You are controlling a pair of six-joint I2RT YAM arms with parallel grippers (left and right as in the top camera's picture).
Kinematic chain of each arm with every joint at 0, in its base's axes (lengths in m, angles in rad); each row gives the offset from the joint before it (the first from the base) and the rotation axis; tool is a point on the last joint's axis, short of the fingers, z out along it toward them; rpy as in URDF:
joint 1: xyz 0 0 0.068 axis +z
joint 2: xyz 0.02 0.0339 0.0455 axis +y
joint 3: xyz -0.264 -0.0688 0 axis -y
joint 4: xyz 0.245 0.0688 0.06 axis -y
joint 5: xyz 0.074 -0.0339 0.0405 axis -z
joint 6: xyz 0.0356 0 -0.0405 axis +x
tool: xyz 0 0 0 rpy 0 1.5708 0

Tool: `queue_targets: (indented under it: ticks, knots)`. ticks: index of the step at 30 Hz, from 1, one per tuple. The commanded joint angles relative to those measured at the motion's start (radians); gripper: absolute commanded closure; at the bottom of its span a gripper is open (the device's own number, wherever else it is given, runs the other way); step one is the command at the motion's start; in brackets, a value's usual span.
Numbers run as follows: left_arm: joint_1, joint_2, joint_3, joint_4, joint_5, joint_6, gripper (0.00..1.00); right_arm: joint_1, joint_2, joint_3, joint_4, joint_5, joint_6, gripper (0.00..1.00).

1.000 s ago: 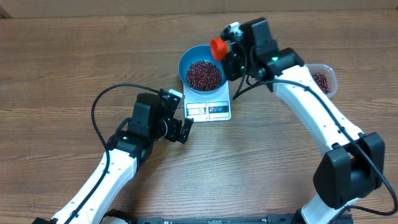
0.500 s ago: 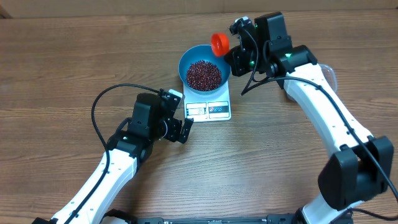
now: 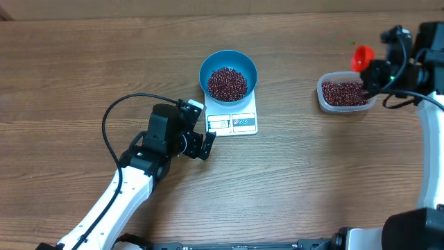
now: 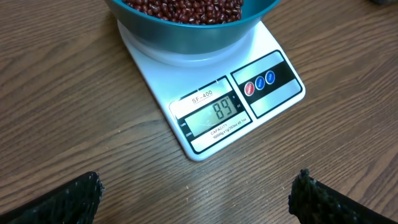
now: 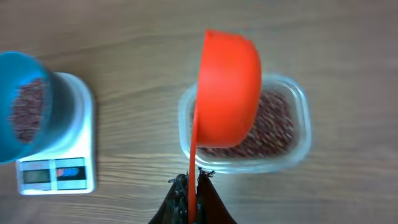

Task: Scoop item into bowl and weigh 150g on scale
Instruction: 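Lower the red scoop into the bean tub with the right gripper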

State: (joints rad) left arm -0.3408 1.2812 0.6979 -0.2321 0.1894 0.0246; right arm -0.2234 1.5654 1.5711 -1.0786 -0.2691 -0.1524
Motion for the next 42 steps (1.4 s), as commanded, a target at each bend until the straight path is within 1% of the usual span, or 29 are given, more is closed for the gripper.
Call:
queue_targets:
  ticks: [1,13,18,21,25,29,42]
  knots:
    - [-0.002,0.006,-0.004,0.001,-0.006,-0.01,0.0,-0.033,0.046,-0.063,0.001,0.026,-0.039,0.96]
    - [-0.002,0.006,-0.004,0.001,-0.006,-0.01,0.0,-0.032,0.248,-0.087,0.001,0.059,-0.039,0.96]
    - [-0.002,0.006,-0.004,0.001,-0.006,-0.01,0.0,-0.032,0.295,-0.087,0.031,0.06,-0.04,0.96]
    - [-0.002,0.006,-0.004,0.001,-0.006,-0.01,0.0,-0.032,0.31,-0.087,0.064,0.061,-0.04,0.96]
    - [-0.002,0.006,-0.004,0.001,-0.006,-0.01,0.01,-0.032,0.328,-0.088,0.083,0.124,-0.039,0.96]
    - [-0.002,0.006,-0.004,0.001,-0.006,-0.01,0.0,-0.032,0.356,-0.088,0.095,0.126,-0.036,0.96]
    - [-0.002,0.006,-0.004,0.0,-0.006,-0.01,0.0,0.048,0.371,-0.088,0.102,0.031,-0.038,0.96]
